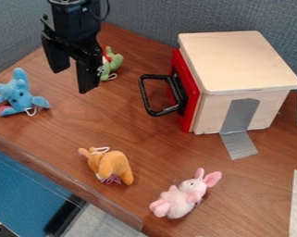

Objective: Place the green toy on top of the drawer

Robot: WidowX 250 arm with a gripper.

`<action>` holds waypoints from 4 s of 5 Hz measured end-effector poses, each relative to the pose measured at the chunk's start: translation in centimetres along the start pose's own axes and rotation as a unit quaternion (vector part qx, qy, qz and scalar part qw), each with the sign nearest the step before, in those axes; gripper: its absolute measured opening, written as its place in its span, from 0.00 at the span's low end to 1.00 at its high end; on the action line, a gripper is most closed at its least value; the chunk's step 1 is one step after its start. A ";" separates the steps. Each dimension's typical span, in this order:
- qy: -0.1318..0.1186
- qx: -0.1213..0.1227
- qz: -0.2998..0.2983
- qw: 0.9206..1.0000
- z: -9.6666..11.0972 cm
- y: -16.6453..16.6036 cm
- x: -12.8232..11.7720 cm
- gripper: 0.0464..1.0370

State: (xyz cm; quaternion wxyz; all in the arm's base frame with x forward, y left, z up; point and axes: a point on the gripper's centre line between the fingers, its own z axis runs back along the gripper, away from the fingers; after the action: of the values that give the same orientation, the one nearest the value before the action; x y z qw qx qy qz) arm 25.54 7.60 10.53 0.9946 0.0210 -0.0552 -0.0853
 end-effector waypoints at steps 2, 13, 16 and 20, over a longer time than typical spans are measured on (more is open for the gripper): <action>-0.005 0.007 0.024 1.000 -2.4 2.4 2.2 0.96; -0.034 0.027 0.091 0.995 -8.0 9.3 12.6 0.53; -0.101 -0.023 -0.018 0.994 0.3 -3.6 18.7 0.53; -0.027 -0.023 -0.074 0.997 -1.8 -12.6 18.7 0.90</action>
State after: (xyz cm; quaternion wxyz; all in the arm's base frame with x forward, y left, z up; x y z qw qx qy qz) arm 41.93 -7.94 10.10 0.9839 0.0000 -0.0782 -0.1605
